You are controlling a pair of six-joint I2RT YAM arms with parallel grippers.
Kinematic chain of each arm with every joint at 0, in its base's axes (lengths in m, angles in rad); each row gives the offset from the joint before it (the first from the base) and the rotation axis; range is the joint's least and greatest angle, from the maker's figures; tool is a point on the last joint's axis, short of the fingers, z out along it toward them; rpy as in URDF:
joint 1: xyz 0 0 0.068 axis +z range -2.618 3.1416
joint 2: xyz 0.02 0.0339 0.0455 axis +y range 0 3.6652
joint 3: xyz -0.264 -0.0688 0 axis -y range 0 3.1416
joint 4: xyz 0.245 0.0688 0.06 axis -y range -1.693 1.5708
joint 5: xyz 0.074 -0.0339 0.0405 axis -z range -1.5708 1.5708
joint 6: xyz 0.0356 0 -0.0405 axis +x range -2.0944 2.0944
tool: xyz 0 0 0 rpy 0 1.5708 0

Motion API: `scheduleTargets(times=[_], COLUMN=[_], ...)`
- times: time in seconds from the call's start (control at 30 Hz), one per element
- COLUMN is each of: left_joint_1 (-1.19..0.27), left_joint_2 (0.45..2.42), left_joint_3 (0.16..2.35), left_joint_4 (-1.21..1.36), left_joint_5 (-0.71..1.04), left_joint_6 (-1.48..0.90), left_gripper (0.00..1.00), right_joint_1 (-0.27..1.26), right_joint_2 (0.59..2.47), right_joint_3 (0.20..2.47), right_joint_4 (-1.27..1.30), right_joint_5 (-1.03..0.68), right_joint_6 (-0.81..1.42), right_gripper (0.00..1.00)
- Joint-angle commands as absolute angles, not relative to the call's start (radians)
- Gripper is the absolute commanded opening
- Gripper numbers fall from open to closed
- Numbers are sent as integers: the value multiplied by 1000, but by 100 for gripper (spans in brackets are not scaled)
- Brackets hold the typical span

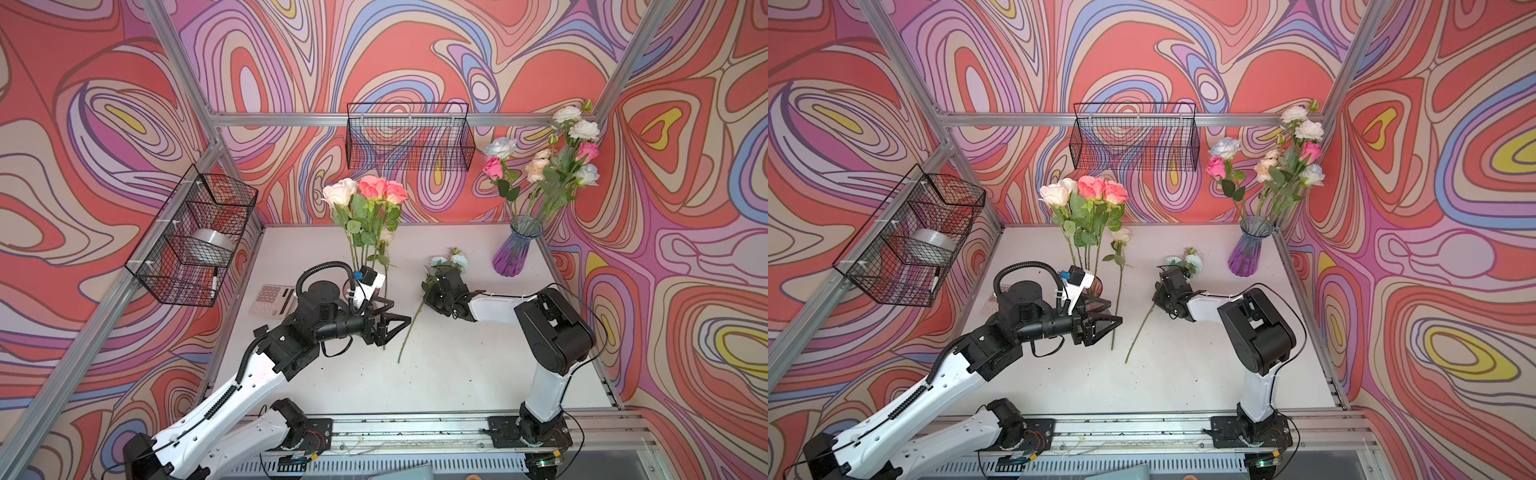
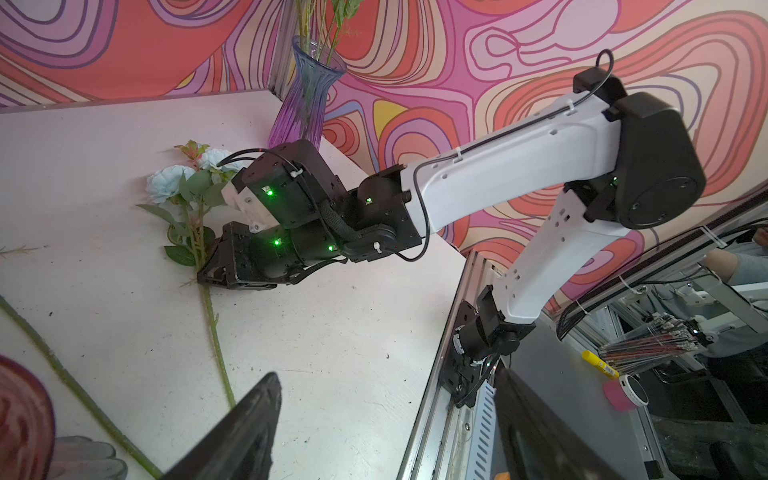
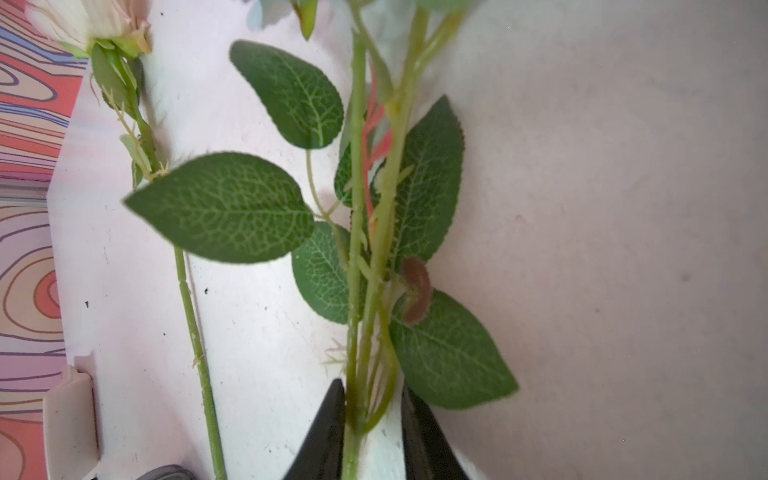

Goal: Arrange the flowers into the vase
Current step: 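Close the right gripper on the light-blue peony stem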

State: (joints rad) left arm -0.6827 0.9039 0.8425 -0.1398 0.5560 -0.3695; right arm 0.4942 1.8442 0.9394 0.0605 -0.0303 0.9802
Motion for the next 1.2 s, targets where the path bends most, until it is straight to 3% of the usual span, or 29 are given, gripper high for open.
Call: scheduleTargets(times=[0.0, 0.57, 1.17], left_joint_1=[-687, -687, -687], left_joint_2=[894, 876, 874], left_joint_3=[861, 862, 862], left_joint_4=[-158, -161, -169], left_joint_5=[551, 550, 541], left_joint_6=[-350, -350, -340], left_gripper=[81, 81, 81], right_joint_1=[510, 533, 522], right_joint_2=[1796, 1835, 1823], right_joint_3=[905, 899, 872], right_joint_4=[49, 99, 104], right_joint_5=[1, -29, 3], right_joint_6=[1021, 1094, 1102], right_gripper=[26, 26, 4])
